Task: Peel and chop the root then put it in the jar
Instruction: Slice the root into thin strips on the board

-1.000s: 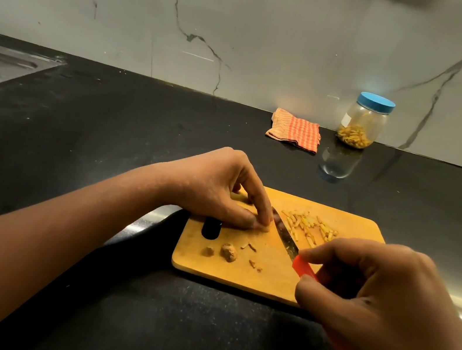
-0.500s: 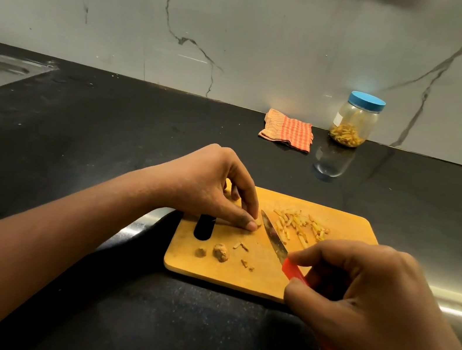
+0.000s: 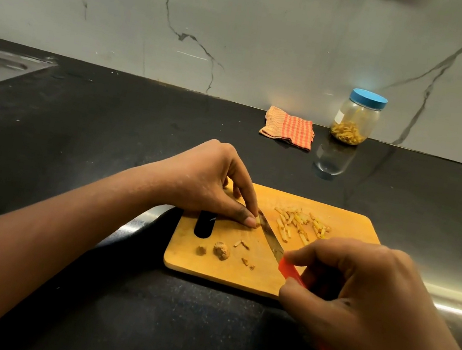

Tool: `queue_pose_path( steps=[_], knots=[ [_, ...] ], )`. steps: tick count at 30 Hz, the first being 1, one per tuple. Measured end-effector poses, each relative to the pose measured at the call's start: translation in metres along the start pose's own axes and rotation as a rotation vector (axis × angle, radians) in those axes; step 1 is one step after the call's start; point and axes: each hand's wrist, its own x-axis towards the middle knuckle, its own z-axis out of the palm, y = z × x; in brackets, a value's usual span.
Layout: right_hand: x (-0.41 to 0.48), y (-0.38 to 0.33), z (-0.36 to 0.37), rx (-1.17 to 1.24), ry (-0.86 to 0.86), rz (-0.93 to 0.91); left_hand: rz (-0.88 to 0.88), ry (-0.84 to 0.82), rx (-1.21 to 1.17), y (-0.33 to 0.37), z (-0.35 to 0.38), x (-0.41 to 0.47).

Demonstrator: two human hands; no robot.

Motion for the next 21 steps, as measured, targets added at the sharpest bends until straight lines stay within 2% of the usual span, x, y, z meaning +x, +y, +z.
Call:
queue_pose_path(
  steps=[13, 21],
  knots=[
    [0.015, -0.013, 0.011, -0.091, -0.032, -0.030, 0.003, -0.011, 0.003, 0.002, 0.000, -0.001],
    [-0.004, -0.014, -0.001, -0.061, -0.071, -0.041, 0.005, -0.007, 0.014, 0.003, 0.001, -0.002]
  ],
)
